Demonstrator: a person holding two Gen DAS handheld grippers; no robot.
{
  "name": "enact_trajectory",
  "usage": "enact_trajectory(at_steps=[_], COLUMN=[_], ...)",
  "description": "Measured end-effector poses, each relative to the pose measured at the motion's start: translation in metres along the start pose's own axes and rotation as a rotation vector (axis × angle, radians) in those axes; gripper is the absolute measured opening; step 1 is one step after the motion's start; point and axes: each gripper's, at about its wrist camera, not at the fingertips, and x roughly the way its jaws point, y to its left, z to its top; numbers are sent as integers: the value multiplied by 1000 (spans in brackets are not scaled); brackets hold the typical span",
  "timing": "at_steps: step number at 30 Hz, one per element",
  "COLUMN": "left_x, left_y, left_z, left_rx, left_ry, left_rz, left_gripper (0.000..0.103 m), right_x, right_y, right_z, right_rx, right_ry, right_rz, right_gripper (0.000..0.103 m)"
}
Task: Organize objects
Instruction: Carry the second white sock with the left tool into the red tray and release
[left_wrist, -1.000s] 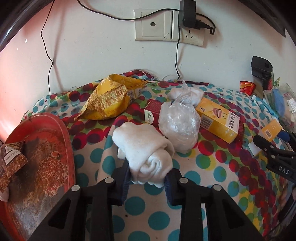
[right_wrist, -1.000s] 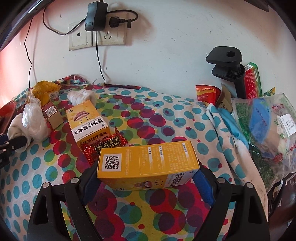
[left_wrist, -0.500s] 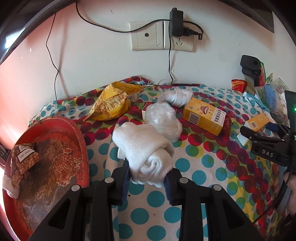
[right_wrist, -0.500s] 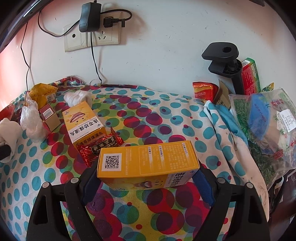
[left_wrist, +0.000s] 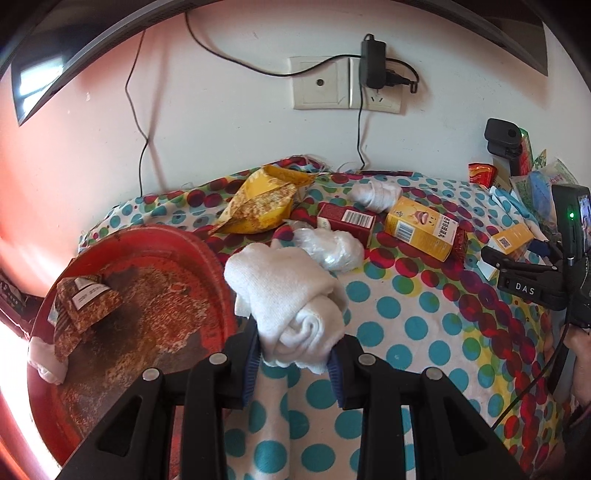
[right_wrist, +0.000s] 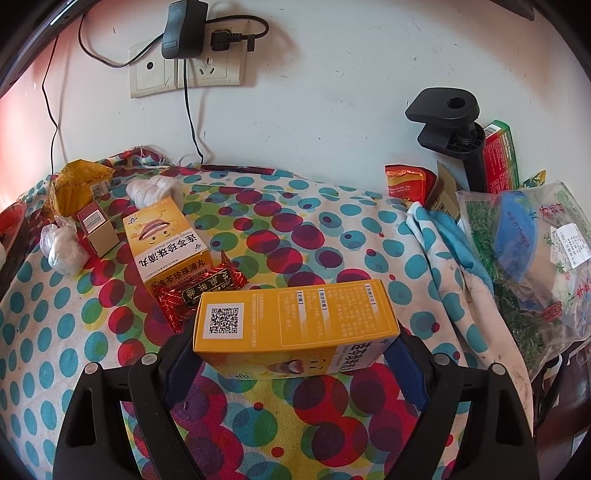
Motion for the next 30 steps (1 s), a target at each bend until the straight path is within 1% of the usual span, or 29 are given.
enact_trajectory(at_steps=[3,10,13,16,20,26,30], left_x=[-5,-17,-24,-28,-31,-34,-35], left_y=[7,20,26,38,58,102,132], left_z=[-4,-14,-19,-24,-32,-46,-58], left_rx=[-1,-22,-23,-47,-87,-173,-215], left_ry=[2,0,-9,-4,7,29,43], left_rz=[16,18,40,53,82,137,201], left_gripper=[32,32,32,32,32,32,32], right_x=[0,1,0,0,0,0,0], right_y=[0,2,2,3,3,3,3], right_z=[0,0,0,0,0,0,0], right_rx=[2,-6,-10,-11,-12,-10,-14], right_ry=[0,5,3,4,3,3,1], right_rz=[2,-5,-6,-7,-8,-5,-9], right_gripper=[87,87,87,87,87,87,87])
